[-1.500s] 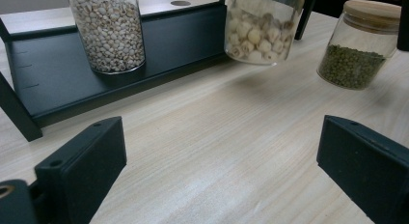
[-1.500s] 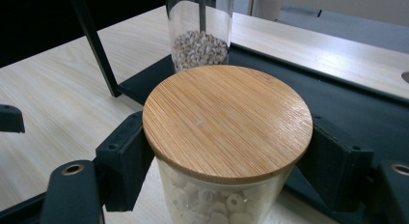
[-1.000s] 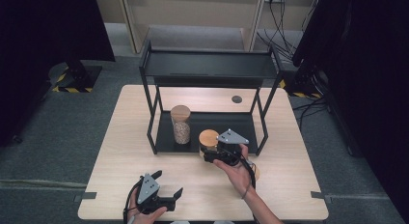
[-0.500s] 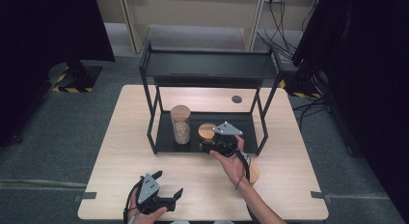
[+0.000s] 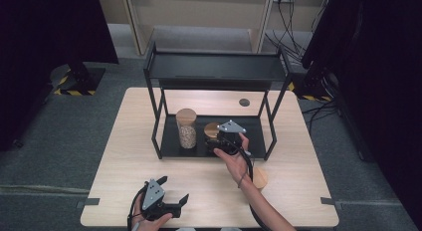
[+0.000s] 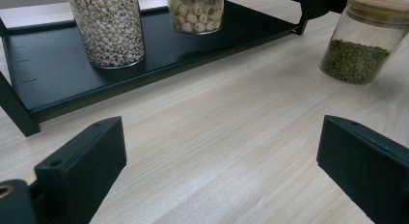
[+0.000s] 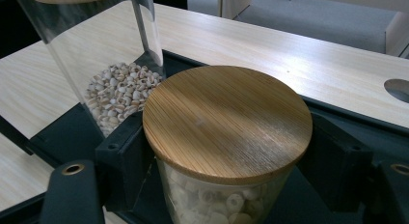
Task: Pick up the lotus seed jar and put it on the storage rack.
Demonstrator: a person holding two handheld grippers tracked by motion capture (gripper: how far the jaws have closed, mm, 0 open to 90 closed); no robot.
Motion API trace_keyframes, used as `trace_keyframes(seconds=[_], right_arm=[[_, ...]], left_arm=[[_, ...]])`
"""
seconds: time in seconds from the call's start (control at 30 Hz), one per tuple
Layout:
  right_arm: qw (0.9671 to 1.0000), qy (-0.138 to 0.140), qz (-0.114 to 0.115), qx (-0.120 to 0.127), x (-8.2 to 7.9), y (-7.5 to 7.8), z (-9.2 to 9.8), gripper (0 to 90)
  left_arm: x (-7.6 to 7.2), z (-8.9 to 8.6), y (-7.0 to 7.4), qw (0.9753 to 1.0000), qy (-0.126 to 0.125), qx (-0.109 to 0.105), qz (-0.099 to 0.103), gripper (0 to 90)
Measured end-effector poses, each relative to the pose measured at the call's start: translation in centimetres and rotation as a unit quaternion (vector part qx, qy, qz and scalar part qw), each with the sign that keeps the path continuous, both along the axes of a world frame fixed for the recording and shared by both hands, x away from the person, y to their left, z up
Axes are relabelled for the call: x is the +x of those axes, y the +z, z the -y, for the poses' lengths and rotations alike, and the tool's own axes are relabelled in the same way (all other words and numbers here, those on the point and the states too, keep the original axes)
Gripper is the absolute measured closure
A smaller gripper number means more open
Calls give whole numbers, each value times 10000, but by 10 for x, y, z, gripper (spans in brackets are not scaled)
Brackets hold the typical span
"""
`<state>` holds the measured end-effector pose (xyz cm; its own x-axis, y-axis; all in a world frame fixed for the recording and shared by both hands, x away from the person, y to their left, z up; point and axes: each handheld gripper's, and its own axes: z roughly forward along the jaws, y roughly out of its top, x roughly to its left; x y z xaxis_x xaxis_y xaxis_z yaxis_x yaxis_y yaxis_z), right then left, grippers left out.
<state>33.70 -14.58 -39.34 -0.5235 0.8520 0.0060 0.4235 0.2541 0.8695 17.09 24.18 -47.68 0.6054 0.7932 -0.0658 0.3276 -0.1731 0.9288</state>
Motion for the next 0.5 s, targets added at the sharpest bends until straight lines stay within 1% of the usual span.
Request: trace_keyframes(seconds=[0.3, 0.5], right_arm=[[10000, -84, -35, -38, 7, -4, -5, 254], [9999, -79, -63, -29, 10, -8, -6, 255]], left_arm=[[0, 0, 0, 10000, -11, 13, -15, 29], [1, 1, -1, 10000, -21, 2, -31, 28]])
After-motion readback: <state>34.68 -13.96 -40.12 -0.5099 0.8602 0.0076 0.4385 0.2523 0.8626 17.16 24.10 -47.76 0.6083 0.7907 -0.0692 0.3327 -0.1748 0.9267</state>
